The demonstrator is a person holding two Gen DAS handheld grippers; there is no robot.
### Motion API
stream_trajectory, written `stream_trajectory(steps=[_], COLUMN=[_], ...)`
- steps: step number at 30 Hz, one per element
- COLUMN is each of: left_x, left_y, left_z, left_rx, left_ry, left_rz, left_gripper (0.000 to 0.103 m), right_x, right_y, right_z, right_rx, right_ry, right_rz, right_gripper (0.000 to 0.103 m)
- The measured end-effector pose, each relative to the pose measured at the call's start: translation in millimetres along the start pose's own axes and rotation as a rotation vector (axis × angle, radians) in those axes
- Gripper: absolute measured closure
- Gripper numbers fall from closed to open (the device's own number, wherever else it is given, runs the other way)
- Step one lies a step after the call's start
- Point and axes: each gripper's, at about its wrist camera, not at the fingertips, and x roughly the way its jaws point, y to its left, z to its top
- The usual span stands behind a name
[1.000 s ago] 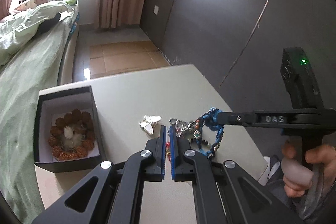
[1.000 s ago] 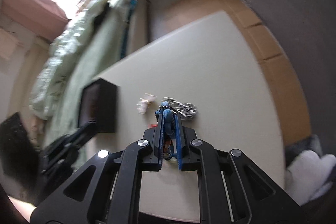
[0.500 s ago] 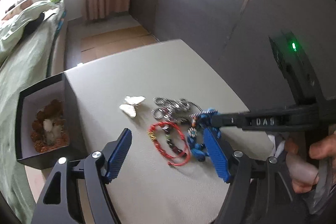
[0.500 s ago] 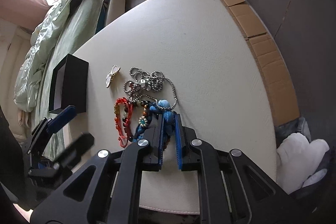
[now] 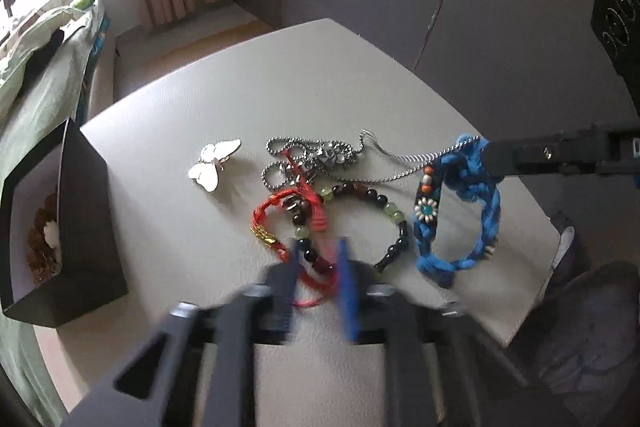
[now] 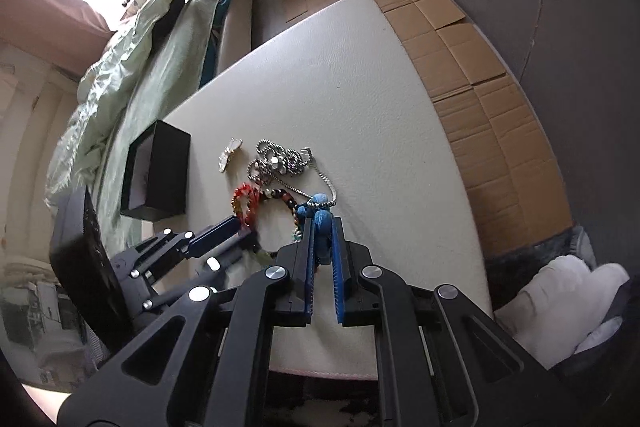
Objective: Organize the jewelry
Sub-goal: 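Carry red cord bracelet into black box with left tool while right carries blue bracelet over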
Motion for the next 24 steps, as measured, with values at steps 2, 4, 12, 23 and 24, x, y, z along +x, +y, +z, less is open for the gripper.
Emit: stream_trajectory(steps=[2, 4, 12, 23, 24], left_x=[-3.9, -14.2, -51.8, -98.1, -102.6], left_y=[1.8, 2.5, 24.7, 48.4, 50.1], left_z=[1.6, 3.0, 5.6, -0.3, -1.7], left_rx=[-0.013, -0.01, -0.084, -0.147, -0.153], left_ry=[-0.017, -0.057, -0.158, -0.248, -0.257], left_rz=[-0.006, -0.007, -0.035, -0.039, -0.04], left_gripper=[0.103, 0.103, 0.103, 0.103, 0.103], right_x=[5.9, 0.5, 13.8, 17.1, 15.0], right_y=[5.4, 0.5, 32.5, 51.5, 53.9], right_z=[-0.5, 1.6, -8.3, -6.5, -7.5], right_rx=[-0.037, -0.011, -0.166, -0.167, -0.171], right_ry=[0.025, -0.011, 0.059, 0.022, 0.013], right_rz=[-0.002, 0.028, 0.082, 0.044, 0.052], right_gripper=[0.094, 0.094, 0.094, 0.094, 0.094])
